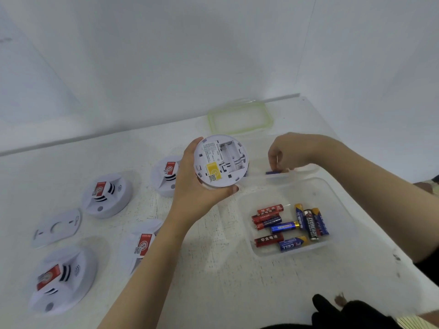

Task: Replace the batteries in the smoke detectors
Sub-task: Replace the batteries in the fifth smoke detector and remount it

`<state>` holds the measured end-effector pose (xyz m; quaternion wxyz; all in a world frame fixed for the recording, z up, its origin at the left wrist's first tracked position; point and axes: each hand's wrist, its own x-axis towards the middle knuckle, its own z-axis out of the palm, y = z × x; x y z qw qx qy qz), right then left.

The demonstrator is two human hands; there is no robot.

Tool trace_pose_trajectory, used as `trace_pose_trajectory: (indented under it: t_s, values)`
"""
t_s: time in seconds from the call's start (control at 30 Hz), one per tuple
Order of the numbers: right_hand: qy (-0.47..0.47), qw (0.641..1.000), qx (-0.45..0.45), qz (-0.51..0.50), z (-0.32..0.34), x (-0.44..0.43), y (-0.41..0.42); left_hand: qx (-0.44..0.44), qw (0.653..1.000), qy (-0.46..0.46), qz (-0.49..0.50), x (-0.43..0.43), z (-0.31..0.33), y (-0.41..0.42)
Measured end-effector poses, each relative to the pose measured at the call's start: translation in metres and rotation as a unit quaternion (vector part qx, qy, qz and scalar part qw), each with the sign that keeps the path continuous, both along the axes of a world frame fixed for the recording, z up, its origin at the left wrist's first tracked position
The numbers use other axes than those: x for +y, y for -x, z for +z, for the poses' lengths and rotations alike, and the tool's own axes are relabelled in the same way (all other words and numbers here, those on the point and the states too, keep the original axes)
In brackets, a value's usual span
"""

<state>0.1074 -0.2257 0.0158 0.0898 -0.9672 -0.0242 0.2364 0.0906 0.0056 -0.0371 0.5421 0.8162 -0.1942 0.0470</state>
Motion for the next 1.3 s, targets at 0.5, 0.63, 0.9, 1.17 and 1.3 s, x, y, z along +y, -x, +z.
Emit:
trace_pose_trajectory:
  t_s: [0.5, 0.63, 0.9, 1.17, 1.3]
  values:
    - [-0.026, 0.998, -0.041, 0.046, -0.010, -0.011, 0.006, 0.044, 0.994, 0.054, -0.081, -0.015, 0.005, 0.004]
    - [-0.080, 0.994, -0.064, 0.039, -0.010, -0.016, 0.007, 0.047, 0.994, 0.050, -0.081, -0.013, 0.005, 0.007]
    - [-0.311, 0.914, -0.260, -0.022, 0.000, -0.017, 0.017, 0.036, 0.996, 0.062, -0.044, -0.013, 0.008, 0.006]
    - [-0.568, 0.751, -0.320, -0.107, 0.022, 0.000, 0.034, 0.011, 0.998, 0.048, -0.031, -0.016, 0.012, 0.005]
    - [-0.519, 0.782, -0.338, -0.071, 0.021, 0.010, 0.038, -0.003, 0.999, 0.028, -0.042, -0.018, 0.014, 0.006]
